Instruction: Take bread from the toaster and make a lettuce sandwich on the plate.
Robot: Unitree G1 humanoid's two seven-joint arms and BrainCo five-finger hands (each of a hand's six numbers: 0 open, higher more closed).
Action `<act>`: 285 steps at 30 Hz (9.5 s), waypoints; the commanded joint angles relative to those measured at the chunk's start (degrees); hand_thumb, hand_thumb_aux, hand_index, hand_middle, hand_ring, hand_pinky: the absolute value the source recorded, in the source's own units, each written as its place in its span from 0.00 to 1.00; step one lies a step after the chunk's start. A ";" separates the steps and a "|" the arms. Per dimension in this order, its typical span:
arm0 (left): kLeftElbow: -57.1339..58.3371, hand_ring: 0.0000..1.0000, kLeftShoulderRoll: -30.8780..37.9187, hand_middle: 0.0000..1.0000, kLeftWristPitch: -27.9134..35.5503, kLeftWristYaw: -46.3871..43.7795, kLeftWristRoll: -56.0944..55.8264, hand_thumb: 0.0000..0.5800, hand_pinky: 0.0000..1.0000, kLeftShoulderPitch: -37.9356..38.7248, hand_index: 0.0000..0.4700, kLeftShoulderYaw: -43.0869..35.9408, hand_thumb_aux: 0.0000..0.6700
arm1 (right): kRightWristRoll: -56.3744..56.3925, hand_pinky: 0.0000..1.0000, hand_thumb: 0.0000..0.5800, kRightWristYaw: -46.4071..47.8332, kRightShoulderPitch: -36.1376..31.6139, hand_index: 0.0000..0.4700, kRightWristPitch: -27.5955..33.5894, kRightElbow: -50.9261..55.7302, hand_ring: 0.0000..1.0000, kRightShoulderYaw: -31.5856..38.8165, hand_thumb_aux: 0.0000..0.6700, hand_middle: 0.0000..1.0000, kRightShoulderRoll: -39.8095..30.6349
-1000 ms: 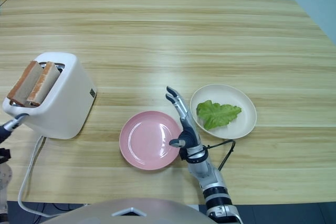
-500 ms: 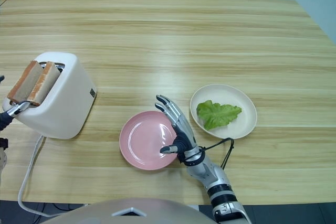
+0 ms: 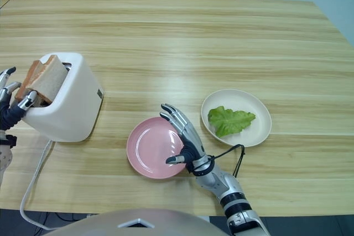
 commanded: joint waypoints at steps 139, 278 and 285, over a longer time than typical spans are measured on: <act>-20.97 0.00 -21.31 0.00 -14.48 18.61 10.54 0.00 0.00 5.41 0.00 -13.24 0.00 | -13.38 0.00 1.00 -8.14 -4.56 1.00 29.19 -20.20 0.00 13.75 1.00 0.00 -23.75; 0.10 1.00 -38.07 1.00 -4.61 14.21 5.04 1.00 1.00 4.88 1.00 -33.18 1.00 | 4.79 0.00 0.00 16.67 4.84 0.00 9.72 -21.47 0.00 18.80 0.00 0.00 -27.92; -0.42 1.00 -36.21 1.00 -6.98 14.24 8.08 1.00 1.00 4.74 1.00 -37.14 1.00 | 5.47 0.00 0.00 20.98 6.96 0.00 10.64 -23.21 0.00 11.81 0.00 0.00 -29.04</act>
